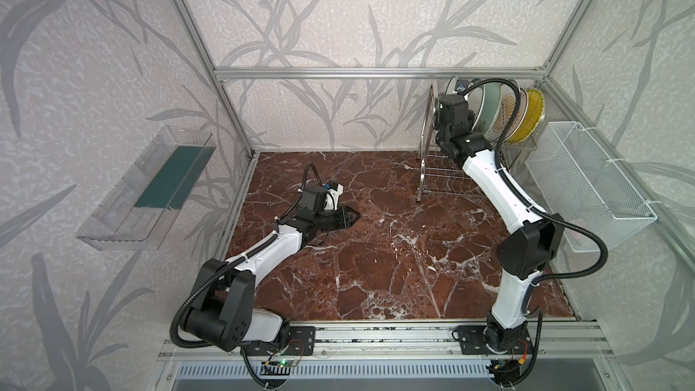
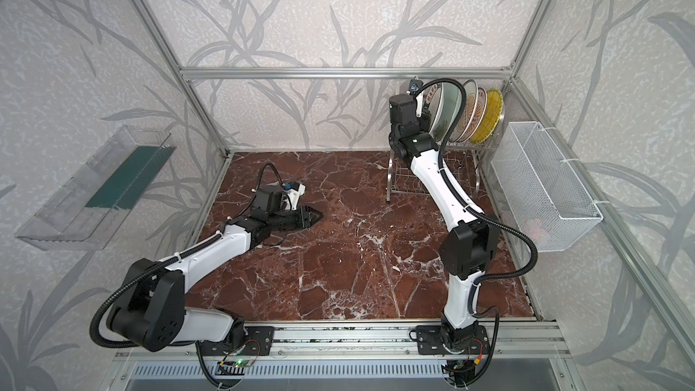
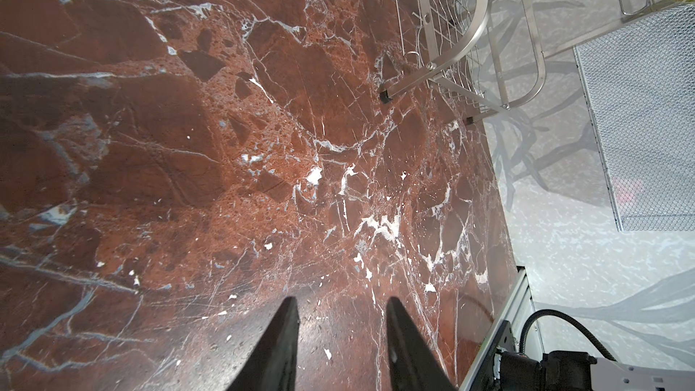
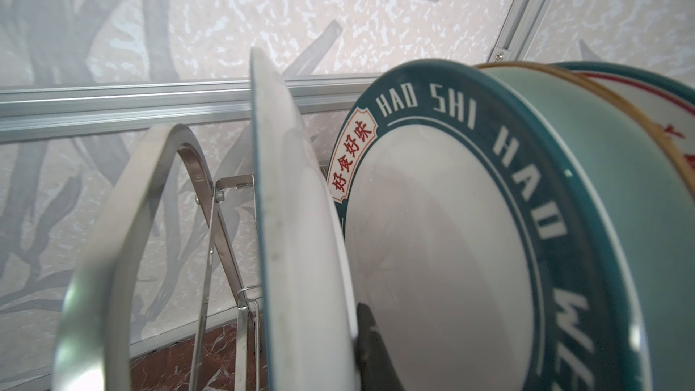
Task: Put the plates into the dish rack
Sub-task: 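Push the plate down into the rack slot with the right gripper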
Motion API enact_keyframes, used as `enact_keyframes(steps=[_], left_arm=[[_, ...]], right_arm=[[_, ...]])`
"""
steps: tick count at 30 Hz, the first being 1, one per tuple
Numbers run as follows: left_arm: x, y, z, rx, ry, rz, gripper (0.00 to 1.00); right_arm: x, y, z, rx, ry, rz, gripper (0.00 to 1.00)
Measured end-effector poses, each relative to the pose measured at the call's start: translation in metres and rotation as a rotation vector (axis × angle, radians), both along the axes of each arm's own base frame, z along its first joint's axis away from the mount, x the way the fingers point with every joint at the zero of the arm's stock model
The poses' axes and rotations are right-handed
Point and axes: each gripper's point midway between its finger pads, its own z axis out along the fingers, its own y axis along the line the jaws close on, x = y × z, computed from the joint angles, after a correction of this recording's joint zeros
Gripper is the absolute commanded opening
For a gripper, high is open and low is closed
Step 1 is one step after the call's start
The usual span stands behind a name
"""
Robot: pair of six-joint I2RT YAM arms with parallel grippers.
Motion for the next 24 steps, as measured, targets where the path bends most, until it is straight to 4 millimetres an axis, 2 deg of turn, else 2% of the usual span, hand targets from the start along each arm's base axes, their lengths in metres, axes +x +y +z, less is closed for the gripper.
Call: enact_keyframes(steps=[11, 24], left_arm=[[0.0002, 0.0004, -0.0003, 0.002, 0.0, 0.002, 0.38], [0.0001, 0.0004, -0.0003, 0.002, 0.001, 0.002, 0.38]], right_arm=[[0.0012, 0.0021, -0.0004, 0.004, 0.0, 0.013, 0.0], [0.0042, 0.0026, -0.0023, 0.024, 0.0, 0.035, 0.17]])
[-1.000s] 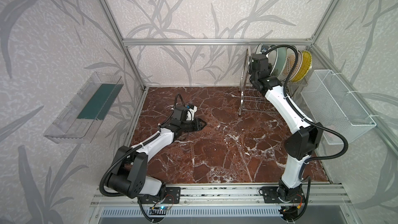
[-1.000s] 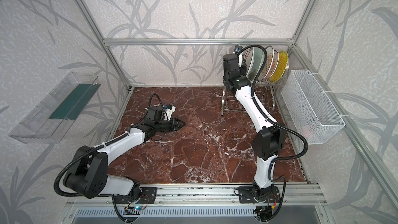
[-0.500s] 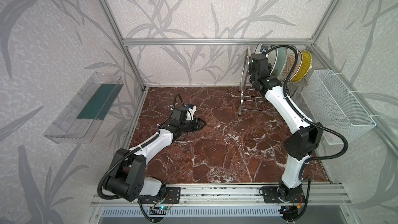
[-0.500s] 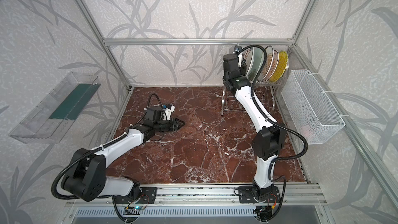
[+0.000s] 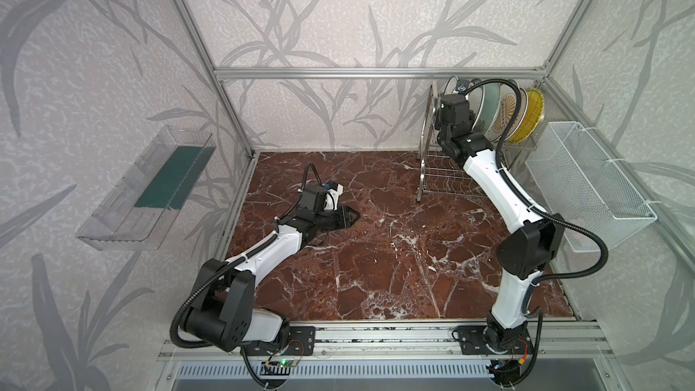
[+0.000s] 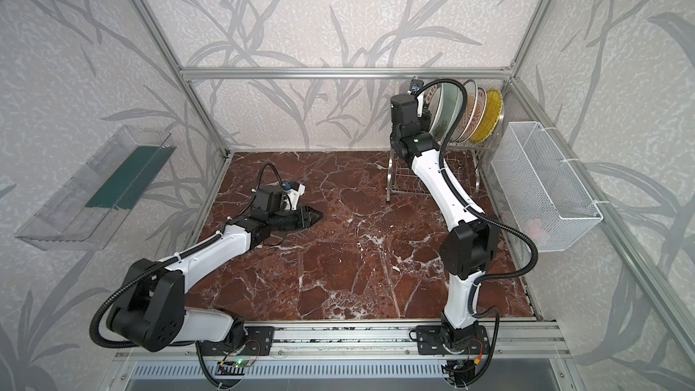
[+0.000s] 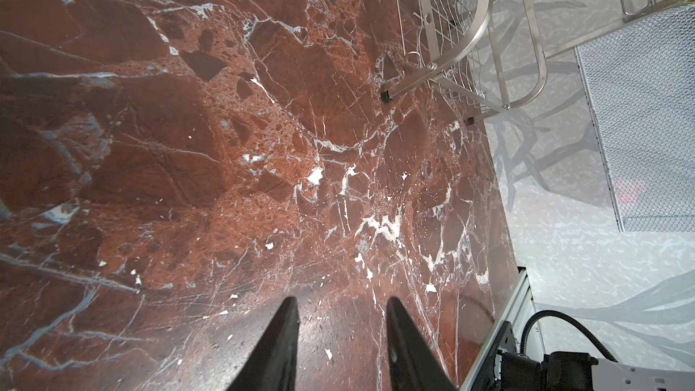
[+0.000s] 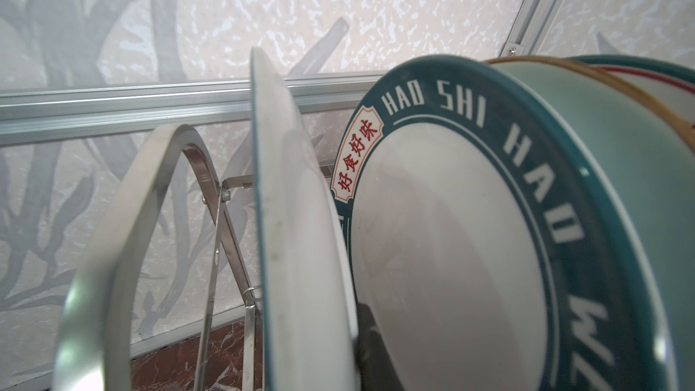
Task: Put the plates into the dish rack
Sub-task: 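Push the plate down into the rack slot with the right gripper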
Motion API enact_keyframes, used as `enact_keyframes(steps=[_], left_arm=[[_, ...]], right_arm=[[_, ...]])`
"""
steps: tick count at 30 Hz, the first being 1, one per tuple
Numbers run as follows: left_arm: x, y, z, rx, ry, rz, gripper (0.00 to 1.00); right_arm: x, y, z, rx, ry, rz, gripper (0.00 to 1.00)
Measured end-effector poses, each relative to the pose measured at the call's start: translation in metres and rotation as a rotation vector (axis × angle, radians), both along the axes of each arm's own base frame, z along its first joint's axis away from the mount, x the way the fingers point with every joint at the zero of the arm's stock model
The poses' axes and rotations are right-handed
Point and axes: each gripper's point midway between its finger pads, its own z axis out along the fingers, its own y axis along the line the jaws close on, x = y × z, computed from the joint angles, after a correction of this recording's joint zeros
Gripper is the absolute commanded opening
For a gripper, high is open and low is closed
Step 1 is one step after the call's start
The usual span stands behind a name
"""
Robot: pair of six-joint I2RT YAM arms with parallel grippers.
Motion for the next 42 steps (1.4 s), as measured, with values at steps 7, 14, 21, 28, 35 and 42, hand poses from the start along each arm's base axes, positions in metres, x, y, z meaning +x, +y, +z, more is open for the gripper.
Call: enact_keyframes(steps=[7, 14, 21, 28, 35, 42], left_arm=[[0.0, 0.0, 0.0, 0.0, 0.0, 0.0, 0.38], [0.0, 0.0, 0.0, 0.0, 0.0, 0.0, 0.38], [0.0, 0.0, 0.0, 0.0, 0.0, 0.0, 0.38], [0.0, 0.0, 0.0, 0.0, 0.0, 0.0, 0.39], [0.0, 0.0, 0.0, 0.0, 0.0, 0.0, 0.39], [0.0, 0.0, 0.0, 0.0, 0.0, 0.0, 0.41]], right_arm=[[0.0, 0.001, -0.012, -0.012, 0.052, 0.02, 0.29], [0.0, 0.002, -0.016, -0.012, 0.066, 0.034, 0.39], [0.001, 0.001, -0.018, -0.01, 0.07, 0.038, 0.52], [0.002, 0.0, -0.02, -0.011, 0.075, 0.045, 0.61], [0.004, 0.004, -0.02, -0.013, 0.077, 0.068, 0.71], [0.005, 0.004, -0.017, -0.026, 0.076, 0.085, 0.74]])
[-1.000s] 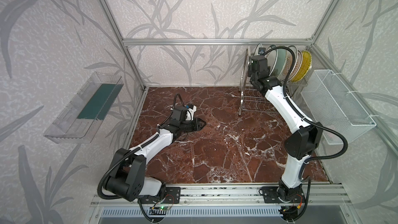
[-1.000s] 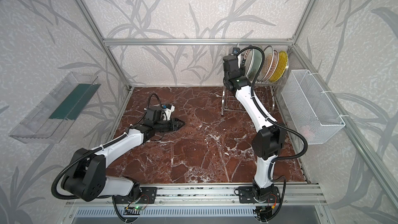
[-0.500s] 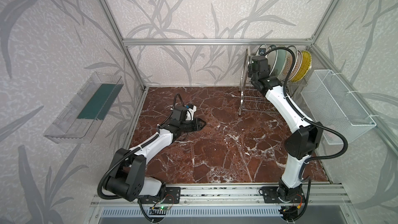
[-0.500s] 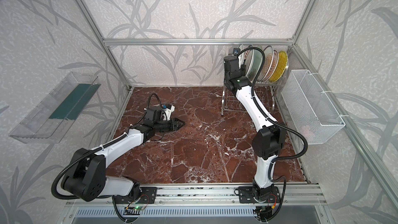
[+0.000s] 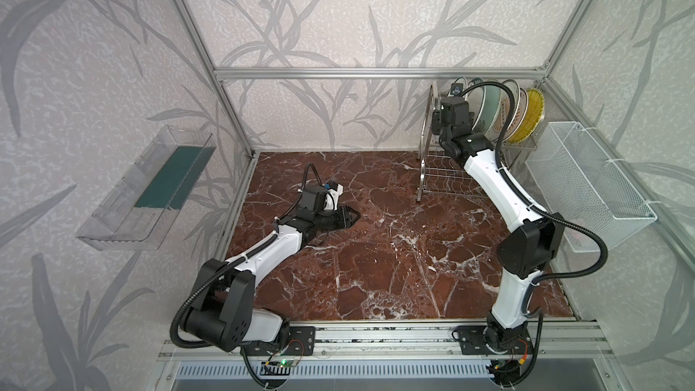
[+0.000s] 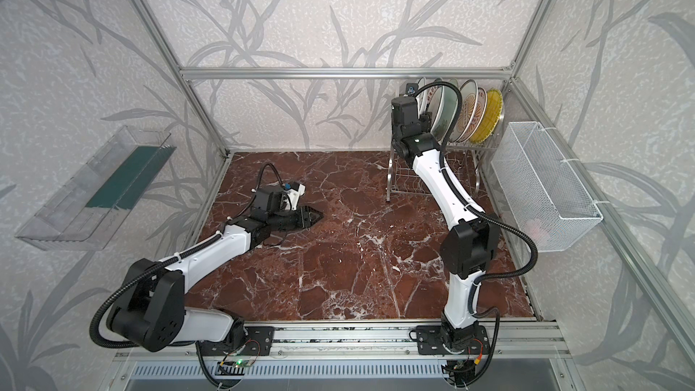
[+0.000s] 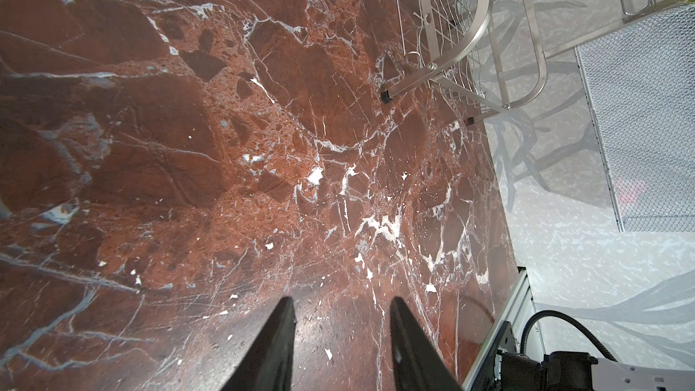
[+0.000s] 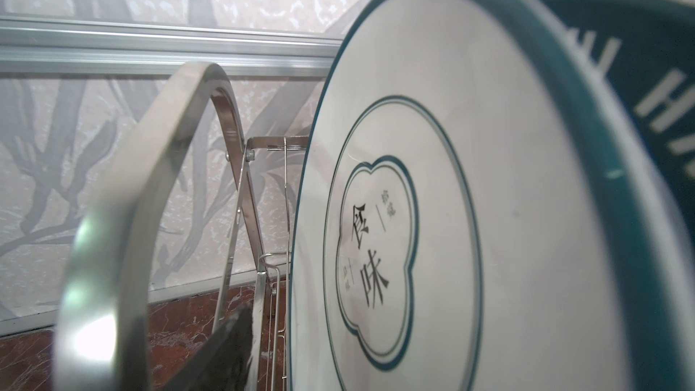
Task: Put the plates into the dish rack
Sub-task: 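Push the plate down into the rack slot with the right gripper, then open the right gripper and withdraw it from the rack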
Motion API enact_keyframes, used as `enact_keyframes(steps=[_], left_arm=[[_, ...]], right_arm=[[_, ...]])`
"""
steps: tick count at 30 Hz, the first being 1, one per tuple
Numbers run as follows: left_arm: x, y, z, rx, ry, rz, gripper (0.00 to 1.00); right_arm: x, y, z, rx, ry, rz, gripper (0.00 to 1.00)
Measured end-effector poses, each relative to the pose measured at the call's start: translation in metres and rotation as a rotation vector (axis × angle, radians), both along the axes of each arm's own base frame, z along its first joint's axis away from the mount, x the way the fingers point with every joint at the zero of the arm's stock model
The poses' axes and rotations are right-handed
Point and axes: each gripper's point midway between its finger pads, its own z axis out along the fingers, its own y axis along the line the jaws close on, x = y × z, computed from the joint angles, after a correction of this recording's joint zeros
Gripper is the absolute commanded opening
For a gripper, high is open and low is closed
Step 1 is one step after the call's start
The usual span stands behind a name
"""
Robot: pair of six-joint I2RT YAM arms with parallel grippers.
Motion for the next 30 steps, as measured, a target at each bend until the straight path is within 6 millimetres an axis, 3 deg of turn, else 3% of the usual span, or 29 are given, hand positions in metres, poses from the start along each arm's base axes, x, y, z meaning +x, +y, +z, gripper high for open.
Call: enact_keyframes(steps=[24, 30], left_arm=[[0.0, 0.001, -0.001, 0.01, 0.0, 0.001, 0.41], [0.006, 0.012, 0.004, 0.109, -0.023, 0.018, 0.42]], right_arm=[[-0.008, 0.011, 0.053, 0.027, -0.093, 0.111, 0.84], [-0.019, 0.015, 0.084, 0.046, -0.147, 0.16, 0.84]])
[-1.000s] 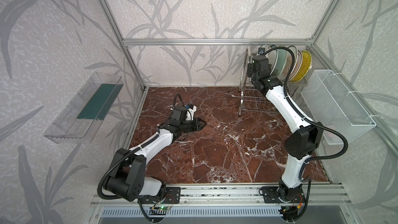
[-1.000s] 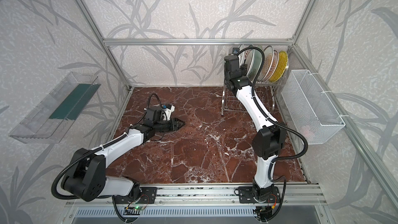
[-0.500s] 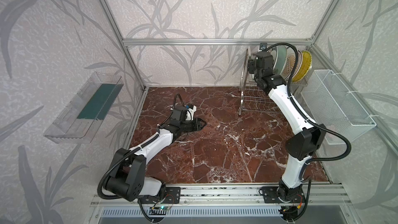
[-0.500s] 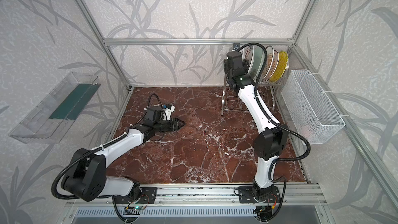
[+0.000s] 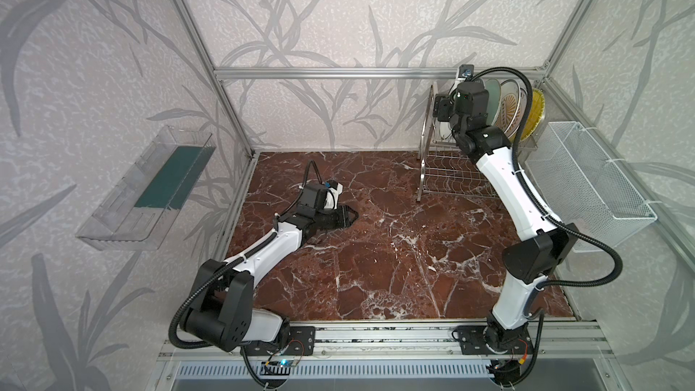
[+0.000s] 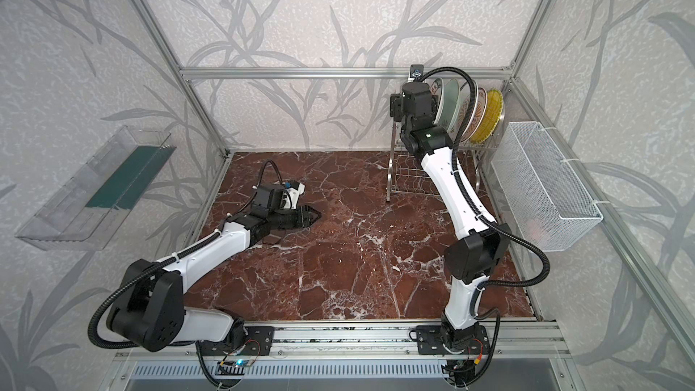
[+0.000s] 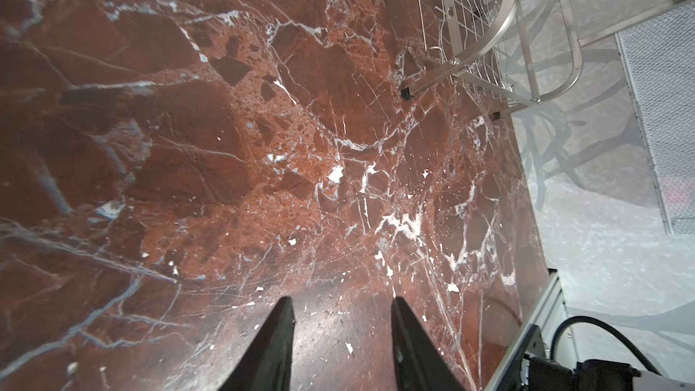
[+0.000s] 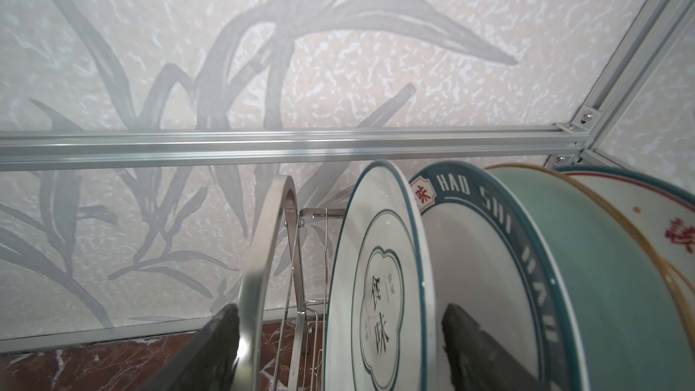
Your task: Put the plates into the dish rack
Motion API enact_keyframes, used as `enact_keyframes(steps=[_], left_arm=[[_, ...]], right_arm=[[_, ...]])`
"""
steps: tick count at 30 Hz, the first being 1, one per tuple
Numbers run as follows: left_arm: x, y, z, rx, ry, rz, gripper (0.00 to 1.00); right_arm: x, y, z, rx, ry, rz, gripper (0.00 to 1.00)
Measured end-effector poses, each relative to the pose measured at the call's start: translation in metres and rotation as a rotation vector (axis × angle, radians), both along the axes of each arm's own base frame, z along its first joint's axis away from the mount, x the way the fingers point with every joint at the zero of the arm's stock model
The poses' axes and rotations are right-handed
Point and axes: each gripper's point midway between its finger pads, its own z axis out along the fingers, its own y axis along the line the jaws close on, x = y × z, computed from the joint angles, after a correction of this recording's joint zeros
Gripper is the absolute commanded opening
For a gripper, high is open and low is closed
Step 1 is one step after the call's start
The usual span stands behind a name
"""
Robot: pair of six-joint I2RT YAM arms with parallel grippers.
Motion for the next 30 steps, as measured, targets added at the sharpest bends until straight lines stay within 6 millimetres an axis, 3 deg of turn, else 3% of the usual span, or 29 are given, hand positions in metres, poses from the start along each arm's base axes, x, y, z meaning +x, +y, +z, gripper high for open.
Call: enact_keyframes(steps=[7, 10, 13, 17, 18, 19, 20, 21, 27, 30], left_arm=[[0.009, 0.016, 0.031, 0.09, -0.11, 0.043, 0.43], [0.015, 0.022, 0.044, 0.126, -0.154, 0.062, 0.44], [0.021, 0.027, 0.055, 0.16, -0.183, 0.077, 0.45], [0.027, 0.035, 0.064, 0.2, -0.213, 0.096, 0.54], [0.028, 0.037, 0.066, 0.206, -0.218, 0.102, 0.69], [0.029, 0.039, 0.067, 0.214, -0.224, 0.109, 0.99], [0.029, 0.042, 0.067, 0.222, -0.226, 0.118, 0.99], [0.03, 0.046, 0.068, 0.229, -0.226, 0.132, 0.99], [0.035, 0.07, 0.066, 0.275, -0.215, 0.227, 0.99], [0.038, 0.079, 0.066, 0.289, -0.214, 0.257, 0.99]], right_arm=[[-0.039, -0.002, 0.053, 0.024, -0.099, 0.073, 0.84], [-0.067, -0.005, 0.059, 0.029, -0.116, 0.12, 0.83], [-0.093, -0.008, 0.052, 0.029, -0.123, 0.165, 0.81], [-0.113, -0.008, 0.025, 0.025, -0.093, 0.213, 0.8], [-0.116, -0.008, 0.013, 0.026, -0.074, 0.222, 0.8], [-0.118, -0.008, 0.004, 0.027, -0.061, 0.229, 0.81], [-0.121, -0.007, -0.009, 0.029, -0.041, 0.24, 0.96], [-0.124, -0.006, -0.023, 0.034, -0.015, 0.25, 0.99], [-0.147, -0.011, -0.108, 0.07, 0.12, 0.248, 0.99], [-0.16, -0.02, -0.138, 0.087, 0.162, 0.226, 0.99]])
